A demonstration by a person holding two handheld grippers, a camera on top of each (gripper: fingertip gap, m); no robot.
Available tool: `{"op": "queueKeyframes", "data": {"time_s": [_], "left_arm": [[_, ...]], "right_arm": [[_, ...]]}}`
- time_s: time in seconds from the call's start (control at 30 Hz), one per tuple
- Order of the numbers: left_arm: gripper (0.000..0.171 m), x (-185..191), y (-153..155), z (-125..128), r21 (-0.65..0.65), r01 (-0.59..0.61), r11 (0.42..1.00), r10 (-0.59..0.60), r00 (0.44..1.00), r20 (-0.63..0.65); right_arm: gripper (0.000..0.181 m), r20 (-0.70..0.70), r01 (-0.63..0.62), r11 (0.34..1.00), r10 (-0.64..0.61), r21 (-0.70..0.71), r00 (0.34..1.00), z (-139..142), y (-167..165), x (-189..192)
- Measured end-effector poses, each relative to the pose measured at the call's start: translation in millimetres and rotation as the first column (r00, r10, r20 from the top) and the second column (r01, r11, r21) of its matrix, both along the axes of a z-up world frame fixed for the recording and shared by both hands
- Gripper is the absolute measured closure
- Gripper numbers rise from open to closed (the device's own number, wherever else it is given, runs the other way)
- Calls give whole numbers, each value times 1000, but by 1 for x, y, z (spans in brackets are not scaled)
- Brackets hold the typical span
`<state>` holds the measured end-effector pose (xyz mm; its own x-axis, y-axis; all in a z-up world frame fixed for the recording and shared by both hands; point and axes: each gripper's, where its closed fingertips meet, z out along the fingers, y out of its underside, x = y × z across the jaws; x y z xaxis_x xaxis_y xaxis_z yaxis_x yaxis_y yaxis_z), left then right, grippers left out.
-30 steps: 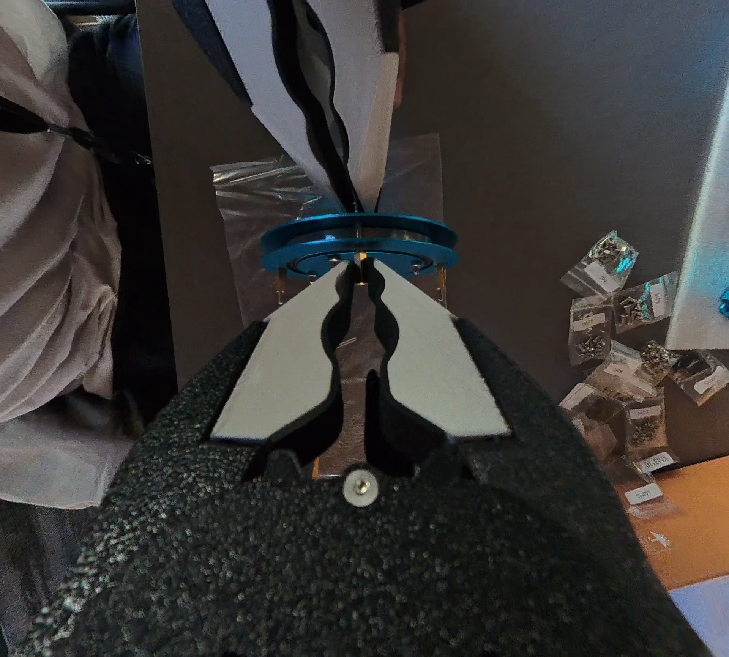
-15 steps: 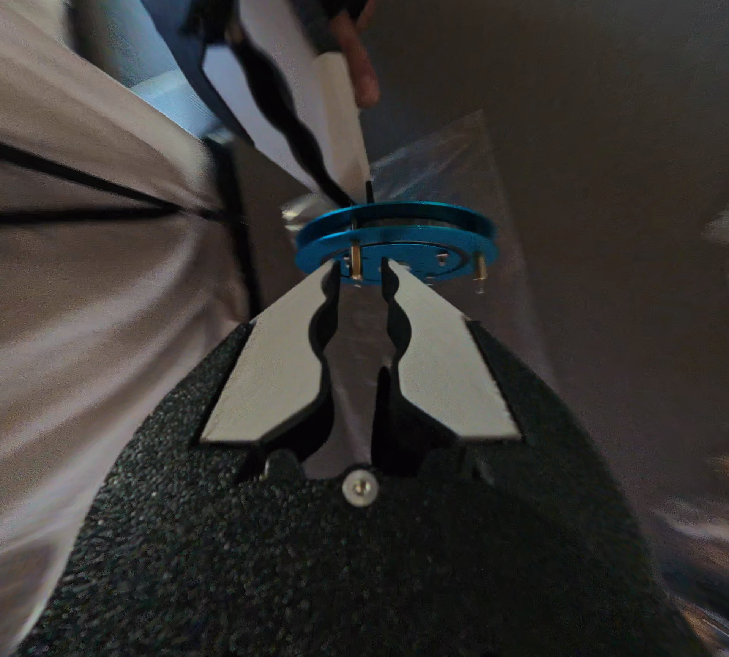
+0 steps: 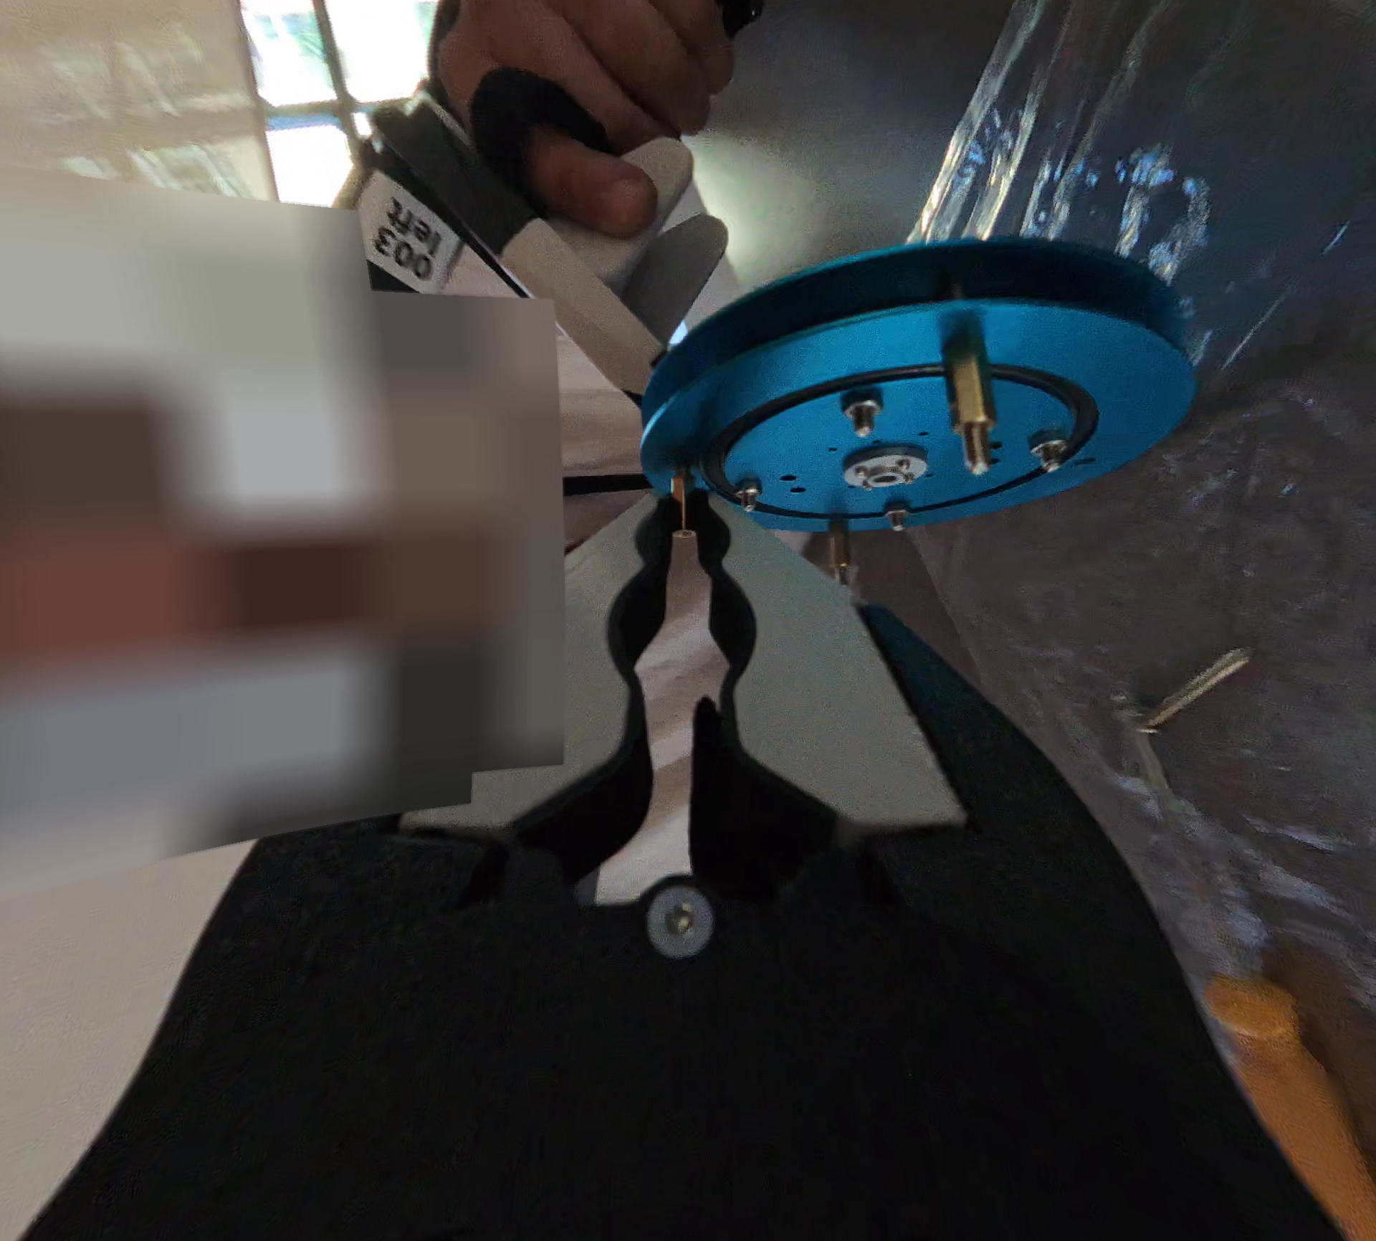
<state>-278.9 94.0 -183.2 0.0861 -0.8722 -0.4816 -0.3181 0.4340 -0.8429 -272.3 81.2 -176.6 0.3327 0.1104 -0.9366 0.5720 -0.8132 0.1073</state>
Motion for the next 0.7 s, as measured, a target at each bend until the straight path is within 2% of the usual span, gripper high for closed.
{"op": "queueKeyframes", "data": {"time_s": [0.03,0.07,0.1,0.13,0.17,0.23,0.27,0.3,0.33,0.37,0.4,0.43,0.47,0.5,0.53,0.57,0.6,0.63,0.67,0.7], "left_arm": [[168,0,0,0,-7,0,1000,0,1000,0],[168,1,0,0,-22,3,1000,-3,1000,1],[168,1,0,0,-41,5,999,-5,1000,4],[168,1,1,0,-54,5,999,-5,1000,7],[168,1,2,0,-61,3,998,-2,1000,8],[168,1,4,0,-64,-6,998,7,1000,6],[168,0,5,0,-61,-10,998,11,1000,5],[168,0,5,0,-58,-12,998,12,1000,4],[168,0,5,0,-56,-10,998,10,1000,4],[168,0,4,0,-52,-11,999,11,1000,4],[168,0,3,0,-35,-12,999,12,1000,2],[168,0,2,0,-18,-7,1000,7,1000,1],[168,0,1,0,-9,-7,1000,7,1000,0],[168,0,2,0,-1,-11,1000,11,1000,-2],[169,-1,2,0,3,-13,1000,13,1000,-2],[168,0,2,0,6,-14,1000,14,1000,-3],[168,0,2,0,11,-10,1000,11,1000,-3],[168,0,0,0,7,-1,1000,1,1000,-1],[168,0,-2,0,1,7,1000,-7,1000,0],[168,1,-3,0,-3,9,1000,-9,1000,0]], "right_arm": [[175,11,-48,988,46,145,999,-1,0,1],[175,54,-120,933,108,340,993,-3,2,2],[166,131,-211,816,167,538,977,-6,7,4],[164,224,-303,661,203,687,953,-7,12,7],[165,304,-378,502,225,778,926,-5,15,7],[176,441,-495,229,248,838,862,-5,16,7],[176,492,-531,138,238,836,837,-5,18,7],[176,520,-552,94,235,829,821,-6,19,6],[176,524,-559,106,243,822,817,-6,18,6],[176,507,-553,161,254,818,824,-7,17,5],[177,469,-530,267,261,805,844,-7,15,5],[178,408,-486,423,264,765,874,-7,11,5],[178,324,-399,623,237,673,916,-7,7,3],[178,224,-261,825,168,501,960,-5,4,1],[178,127,-127,948,93,291,988,-4,1,-1],[177,50,-24,995,19,94,999,-2,1,-2],[177,2,26,999,-26,-30,1000,0,0,-2],[176,-17,27,998,-28,-56,999,0,-2,-1],[176,-13,-2,1000,2,13,1000,-1,-4,-1],[176,8,-55,985,54,162,999,-2,-5,0]]}}
